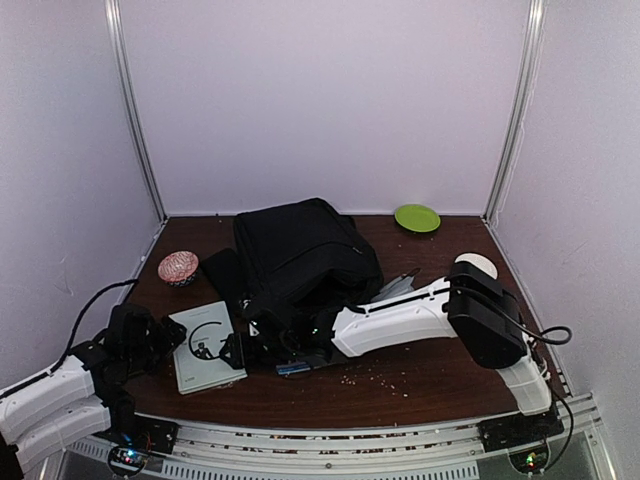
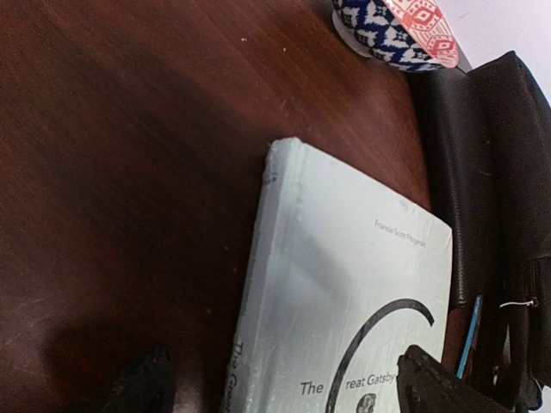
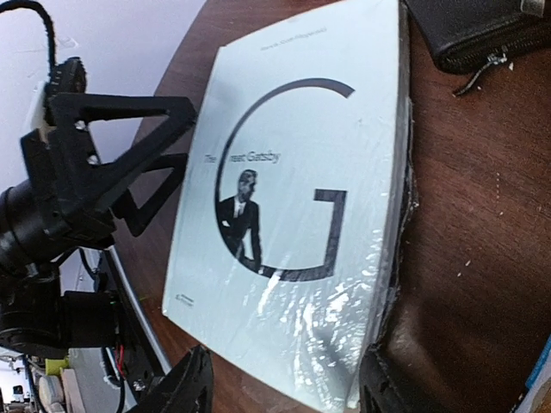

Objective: Pack the student bag
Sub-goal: Pick up the book from the center of the board.

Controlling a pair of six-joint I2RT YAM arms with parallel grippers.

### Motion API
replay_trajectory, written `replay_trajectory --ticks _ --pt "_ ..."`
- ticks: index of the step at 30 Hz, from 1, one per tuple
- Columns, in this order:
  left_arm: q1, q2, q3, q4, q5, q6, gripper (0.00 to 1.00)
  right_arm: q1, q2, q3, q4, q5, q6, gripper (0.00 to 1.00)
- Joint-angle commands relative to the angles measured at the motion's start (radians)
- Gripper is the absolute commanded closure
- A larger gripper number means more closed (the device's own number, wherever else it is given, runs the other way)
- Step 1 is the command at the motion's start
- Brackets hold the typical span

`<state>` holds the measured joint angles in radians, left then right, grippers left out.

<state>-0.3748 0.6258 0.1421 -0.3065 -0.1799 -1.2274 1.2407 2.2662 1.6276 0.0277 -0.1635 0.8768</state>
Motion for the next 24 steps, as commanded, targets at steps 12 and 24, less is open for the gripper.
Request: replay_trajectory --ticks 12,24 --pt "0.001 0.1 -0.12 0.081 0.196 0.052 0.26 -0.015 0.146 0.17 -0.127 -0.048 0.028 0.51" --pt "-0.169 0.081 -0.115 0.135 0.307 0.055 0.42 0.012 0.056 0.051 -0.079 -0.115 0.007 0.63"
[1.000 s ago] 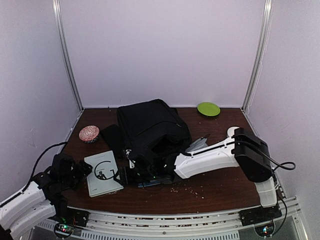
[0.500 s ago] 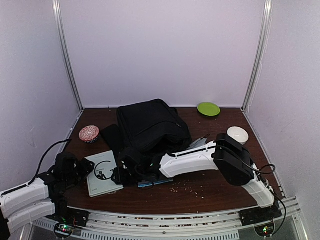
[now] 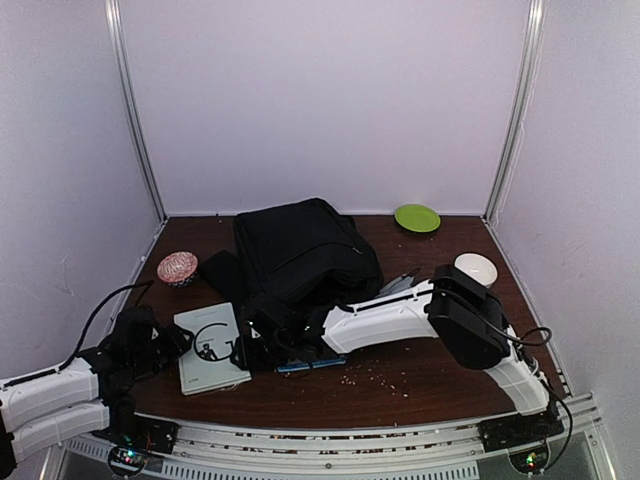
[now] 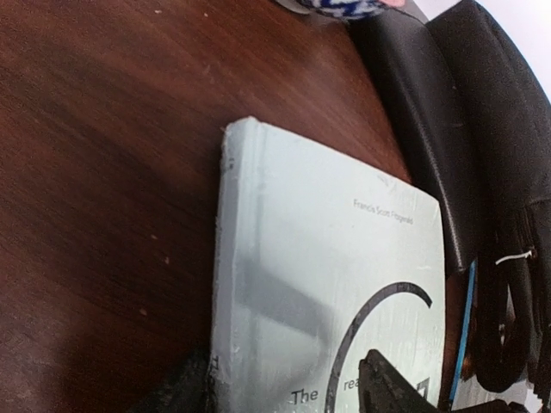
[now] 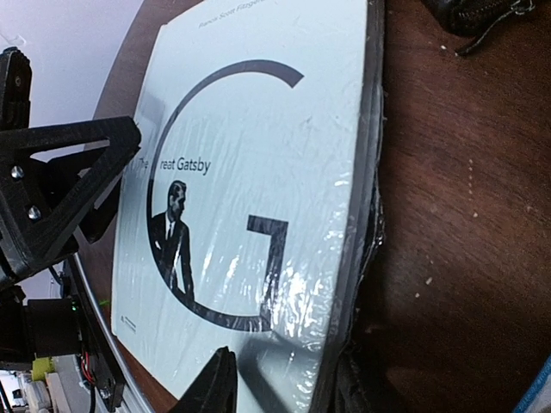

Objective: Pack the student bag
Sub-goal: Pick up the book from the center of the board.

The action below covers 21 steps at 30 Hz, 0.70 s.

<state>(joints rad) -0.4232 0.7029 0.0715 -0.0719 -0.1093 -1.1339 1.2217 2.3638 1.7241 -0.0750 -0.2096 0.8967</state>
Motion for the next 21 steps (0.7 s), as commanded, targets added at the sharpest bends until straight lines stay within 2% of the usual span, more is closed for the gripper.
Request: replay_trajectory --ticks 1,9,14,18,21 --pt "-0.152 -0.005 -0.041 -0.103 0.232 -0.05 0.43 0.035 -0.055 -0.06 0.024 -0.067 -0.016 0.63" --pt "-0.364 -0.049 0.001 -0.164 0.184 -0.152 0.47 0.065 -0.199 -0.258 0.085 -0.057 -0.004 0.64" --pt "-0.47 -0.024 0.011 -0.148 0.166 -0.182 0.47 0.077 -0.306 -0.395 0.106 -0.041 -0.009 0.64" --pt "-0.558 0.079 0.046 -0.047 0.168 -0.172 0.47 0.084 -0.402 -0.507 0.117 -0.038 -0.017 0.65" --pt "-0.63 0.218 0.103 0.019 0.17 -0.152 0.47 0.094 -0.468 -0.6 0.11 -0.022 -0.024 0.65"
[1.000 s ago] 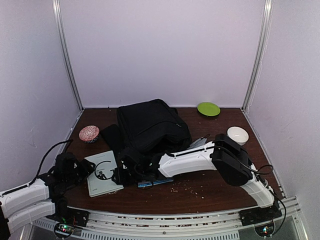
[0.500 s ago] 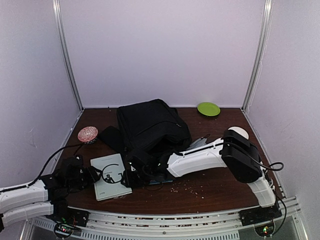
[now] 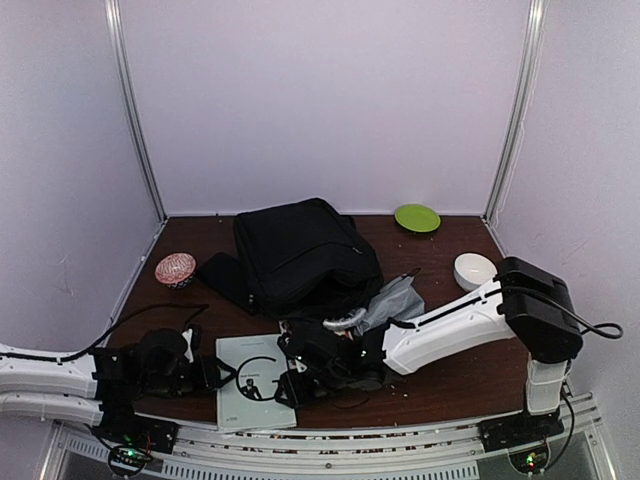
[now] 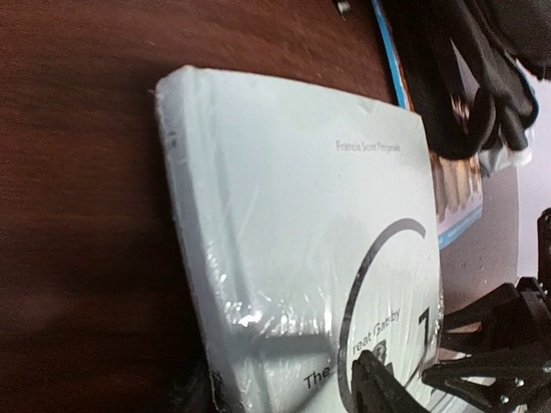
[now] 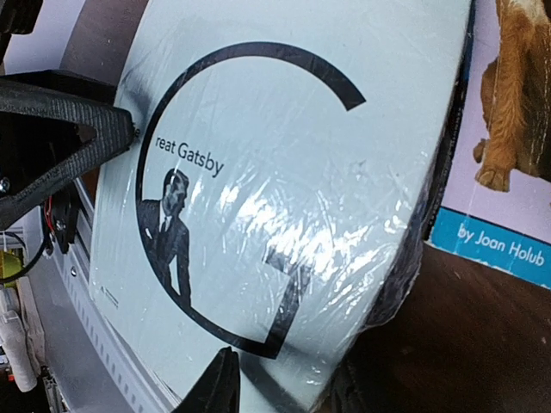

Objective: Pack the student bag
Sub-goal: Pick up the book from the center of the board.

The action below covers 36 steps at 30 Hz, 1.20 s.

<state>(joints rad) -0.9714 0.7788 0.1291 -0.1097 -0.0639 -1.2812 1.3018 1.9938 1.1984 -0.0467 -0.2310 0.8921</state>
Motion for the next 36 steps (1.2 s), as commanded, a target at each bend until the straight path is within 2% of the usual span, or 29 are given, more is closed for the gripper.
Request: replay_trajectory --ticks 1,7,14,18,23,26,31,34,36 --pt "-0.103 0.198 0.07 0.082 0.132 0.006 0.47 0.018 -0.119 -0.1 0.08 0.005 -0.018 0.65" --pt "-0.165 0.475 0.234 0.168 0.209 0.098 0.51 0.038 -0.235 -0.264 0.094 0.054 0.009 0.65" --pt "-0.166 0.556 0.213 0.312 0.281 0.084 0.48 0.055 -0.268 -0.408 0.192 0.069 0.078 0.61" --pt "-0.172 0.623 0.133 0.554 0.333 0.005 0.44 0.061 -0.229 -0.418 0.261 0.045 0.108 0.61" --pt "-0.197 0.699 0.074 0.823 0.345 -0.071 0.46 0.063 -0.163 -0.342 0.267 0.022 0.109 0.63" --pt "-0.211 0.7 0.057 0.885 0.329 -0.082 0.53 0.063 -0.163 -0.324 0.253 0.036 0.107 0.63" --pt "-0.211 0.617 0.028 0.873 0.298 -0.073 0.83 0.065 -0.189 -0.344 0.245 0.06 0.107 0.64" --pt "-0.211 0.505 0.03 0.758 0.266 -0.04 0.97 0.065 -0.216 -0.353 0.249 0.069 0.097 0.63" --pt "-0.211 0.395 0.041 0.594 0.225 -0.012 1.0 0.066 -0.241 -0.357 0.249 0.075 0.081 0.61"
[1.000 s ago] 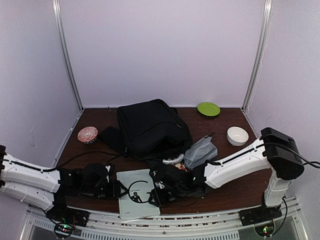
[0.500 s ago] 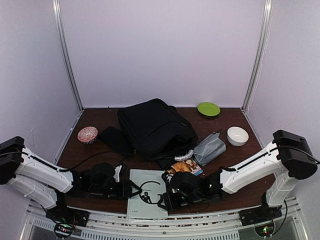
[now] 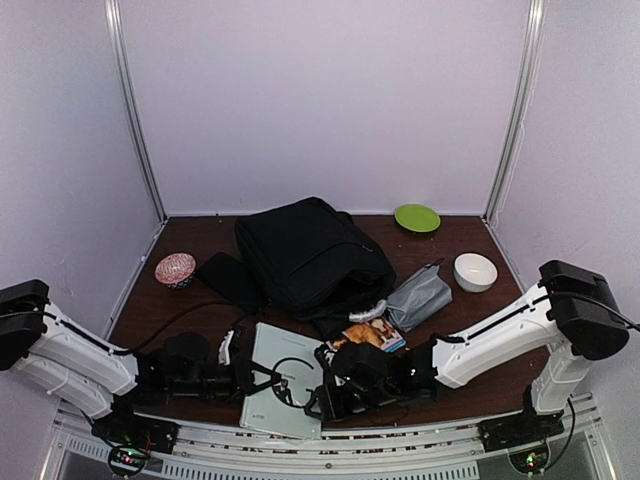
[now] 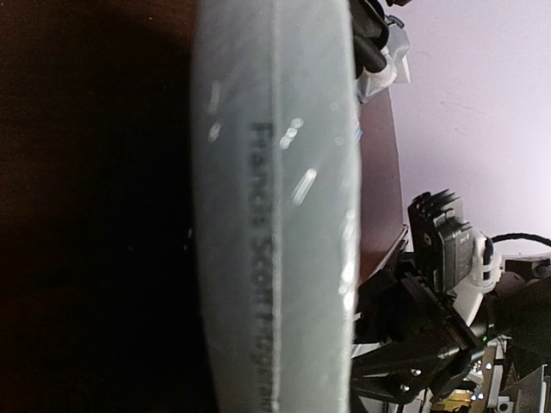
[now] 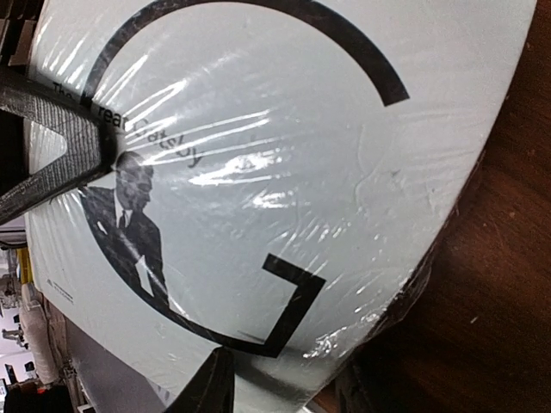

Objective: Pack the student bag
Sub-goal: Pick up the book from the center of the board.

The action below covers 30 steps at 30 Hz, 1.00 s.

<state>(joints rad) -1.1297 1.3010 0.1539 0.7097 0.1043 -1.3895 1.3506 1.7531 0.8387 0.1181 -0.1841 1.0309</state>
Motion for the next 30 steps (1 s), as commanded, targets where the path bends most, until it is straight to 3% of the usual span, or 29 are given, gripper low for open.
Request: replay_trajectory --ticks 1,10,13,17,21,25,30 --pt "-0.053 -0.195 0.024 -0.303 0.029 0.111 1.0 0.019 -0.015 0.001 0.084 0.03 -0.068 0.59" --pt "-0.053 -0.853 0.184 -1.032 -0.251 0.187 1.0 0.033 -0.255 0.029 -0.051 0.116 -0.235 0.41" --pt "-0.053 -0.996 0.271 -1.152 -0.363 0.226 1.0 0.037 -0.356 0.01 -0.036 0.207 -0.262 0.33" --pt "-0.051 -1.069 0.326 -1.024 -0.513 0.35 1.0 0.037 -0.447 -0.041 0.076 0.407 -0.202 0.26" --pt "-0.051 -0.996 0.358 -0.744 -0.617 0.506 1.0 0.024 -0.496 -0.14 0.394 0.453 -0.178 0.14" --pt "-0.051 -0.821 0.431 -0.448 -0.596 0.668 1.0 -0.013 -0.493 -0.14 0.514 0.37 -0.182 0.1" --pt "-0.041 -0.583 0.575 -0.23 -0.489 0.742 1.0 -0.037 -0.467 -0.175 0.723 0.335 -0.173 0.09"
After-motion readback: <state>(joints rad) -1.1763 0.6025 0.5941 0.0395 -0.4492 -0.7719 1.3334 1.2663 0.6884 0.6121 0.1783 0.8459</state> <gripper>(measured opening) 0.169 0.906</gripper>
